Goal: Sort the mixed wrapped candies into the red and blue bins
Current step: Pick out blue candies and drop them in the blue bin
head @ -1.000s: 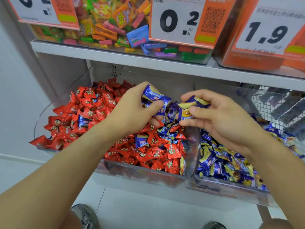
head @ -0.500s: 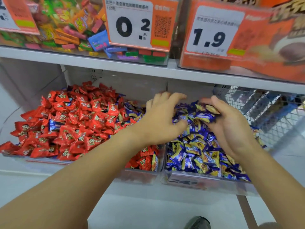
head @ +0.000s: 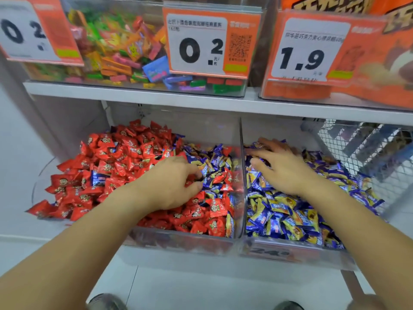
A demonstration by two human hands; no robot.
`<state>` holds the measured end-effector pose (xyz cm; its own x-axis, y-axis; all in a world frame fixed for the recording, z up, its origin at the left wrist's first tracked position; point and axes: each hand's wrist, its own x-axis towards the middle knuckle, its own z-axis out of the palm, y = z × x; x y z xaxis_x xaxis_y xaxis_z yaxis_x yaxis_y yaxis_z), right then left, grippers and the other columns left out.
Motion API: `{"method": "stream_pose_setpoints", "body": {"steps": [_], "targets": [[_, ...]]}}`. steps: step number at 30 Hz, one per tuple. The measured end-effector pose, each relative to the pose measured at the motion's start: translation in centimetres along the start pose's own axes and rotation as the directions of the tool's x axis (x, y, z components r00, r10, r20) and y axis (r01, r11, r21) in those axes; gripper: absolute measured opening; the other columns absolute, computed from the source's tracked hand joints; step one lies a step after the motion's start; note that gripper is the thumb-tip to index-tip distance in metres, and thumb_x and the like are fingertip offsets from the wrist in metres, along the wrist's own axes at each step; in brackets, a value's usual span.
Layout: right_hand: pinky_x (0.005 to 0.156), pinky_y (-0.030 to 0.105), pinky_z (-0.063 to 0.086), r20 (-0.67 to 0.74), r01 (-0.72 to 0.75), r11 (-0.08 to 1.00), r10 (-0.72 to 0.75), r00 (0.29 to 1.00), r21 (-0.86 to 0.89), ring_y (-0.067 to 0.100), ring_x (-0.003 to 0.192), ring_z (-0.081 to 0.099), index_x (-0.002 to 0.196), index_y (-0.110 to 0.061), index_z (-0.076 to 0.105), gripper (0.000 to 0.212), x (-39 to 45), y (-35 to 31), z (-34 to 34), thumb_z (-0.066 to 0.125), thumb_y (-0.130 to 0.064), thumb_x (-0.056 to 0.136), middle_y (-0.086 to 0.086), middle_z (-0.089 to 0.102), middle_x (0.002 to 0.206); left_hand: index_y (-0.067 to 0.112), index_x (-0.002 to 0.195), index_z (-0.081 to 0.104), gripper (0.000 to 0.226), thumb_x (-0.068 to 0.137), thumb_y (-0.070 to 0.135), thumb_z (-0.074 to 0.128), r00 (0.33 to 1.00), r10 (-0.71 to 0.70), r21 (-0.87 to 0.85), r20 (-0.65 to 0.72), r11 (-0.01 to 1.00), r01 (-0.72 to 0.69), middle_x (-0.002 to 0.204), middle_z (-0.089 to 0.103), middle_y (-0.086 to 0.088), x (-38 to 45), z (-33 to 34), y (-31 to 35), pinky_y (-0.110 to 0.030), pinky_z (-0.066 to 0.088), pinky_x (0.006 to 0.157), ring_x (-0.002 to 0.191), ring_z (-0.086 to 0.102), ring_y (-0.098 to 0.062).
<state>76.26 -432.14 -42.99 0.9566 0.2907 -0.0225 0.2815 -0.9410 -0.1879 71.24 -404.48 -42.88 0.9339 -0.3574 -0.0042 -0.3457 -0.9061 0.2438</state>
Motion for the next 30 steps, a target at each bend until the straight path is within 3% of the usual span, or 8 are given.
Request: {"method": "stream_pose_setpoints", "body": {"steps": [4,6,8,12,17,21,27,30], "targets": [[0.113,0.05,0.031,-0.164,0.053,0.987,-0.028,0.986,0.149,0.028,0.143,0.037,0.135,-0.036,0.058,0.049,0.4,-1.4,-1.5,0.032,-0.058,0.1,0.003,0.049,0.15,0.026,0.117,0.067,0.03,0.095,0.043,0.056,0.999,0.038,-0.034,-0.021,0.999,-0.038,0.105,0.061,0.002,-0.9,-0.5,-0.5,-0.029,0.04,0.097,0.105,0.054,-0.016],[0.094,0.032,0.044,-0.378,0.181,0.946,-0.069,0.923,0.269,0.029,0.111,0.061,0.125,-0.026,0.066,0.033,0.0,-3.7,-2.3,0.048,-0.041,0.101,0.006,0.07,0.119,0.025,0.108,0.069,0.026,0.094,0.043,0.058,0.999,0.032,-0.067,-0.037,0.997,-0.035,0.101,0.061,0.004,-1.0,-0.6,-1.0,-0.03,0.044,0.092,0.1,0.056,-0.015],[0.083,0.025,0.037,-0.436,0.275,0.927,-0.145,0.888,0.253,0.018,0.092,0.057,0.123,-0.026,0.065,0.028,0.1,-6.4,-2.9,0.057,-0.034,0.098,0.003,0.07,0.105,0.025,0.105,0.069,0.024,0.094,0.043,0.058,0.999,0.022,-0.096,-0.039,0.995,-0.026,0.099,0.06,0.005,-1.2,-0.7,-1.5,-0.032,0.045,0.09,0.098,0.055,-0.015],[0.096,0.033,0.045,0.048,0.395,0.918,-0.396,0.917,0.039,0.018,0.116,0.057,0.135,-0.03,0.055,0.05,3.2,-10.0,-3.4,0.071,-0.038,0.089,-0.001,0.061,0.13,0.023,0.112,0.068,0.026,0.094,0.04,0.058,0.996,0.065,-0.086,-0.068,0.994,-0.071,0.104,0.061,0.002,-1.9,-0.6,-2.0,-0.036,0.042,0.097,0.104,0.053,-0.017],[0.112,0.039,0.039,0.5,0.307,0.947,-0.225,0.836,-0.088,0.023,0.137,0.043,0.151,-0.042,0.03,0.108,8.0,-12.5,-2.5,0.092,-0.041,0.063,-0.003,0.037,0.157,0.023,0.112,0.071,0.032,0.093,0.042,0.053,0.993,0.076,-0.068,-0.094,0.994,-0.083,0.108,0.065,0.002,-2.2,-0.6,-2.0,-0.037,0.042,0.1,0.108,0.056,-0.019],[0.099,0.036,0.048,0.539,0.28,0.942,-0.14,0.83,-0.187,0.026,0.118,0.054,0.149,-0.033,0.028,0.097,8.7,-13.0,-0.6,0.086,-0.036,0.071,0.004,0.048,0.144,0.024,0.114,0.069,0.03,0.089,0.028,0.054,0.999,0.021,-0.104,-0.045,0.994,-0.025,0.114,0.066,0.001,-2.4,-1.3,-2.1,-0.037,0.044,0.099,0.111,0.056,-0.019],[0.109,0.029,0.038,0.574,0.284,0.95,-0.161,0.803,-0.131,0.021,0.139,0.041,0.157,-0.023,0.017,0.108,9.0,-12.4,-0.1,0.084,-0.036,0.074,0.001,0.033,0.159,0.033,0.106,0.066,0.029,0.084,0.04,0.048,0.999,-0.047,-0.2,-0.015,0.979,0.044,0.093,0.069,0.002,-2.7,-1.7,-3.3,-0.037,0.053,0.079,0.085,0.065,-0.02],[0.095,0.023,0.04,0.498,0.306,0.946,-0.213,0.841,-0.111,0.022,0.131,0.049,0.157,-0.021,0.024,0.102,8.9,-12.4,0.6,0.084,-0.031,0.075,0.002,0.042,0.153,0.033,0.105,0.066,0.02,0.09,0.038,0.054,0.998,-0.05,-0.201,-0.026,0.979,0.044,0.08,0.067,0.002,-2.7,-2.0,-3.0,-0.033,0.052,0.069,0.069,0.063,-0.016]]}}
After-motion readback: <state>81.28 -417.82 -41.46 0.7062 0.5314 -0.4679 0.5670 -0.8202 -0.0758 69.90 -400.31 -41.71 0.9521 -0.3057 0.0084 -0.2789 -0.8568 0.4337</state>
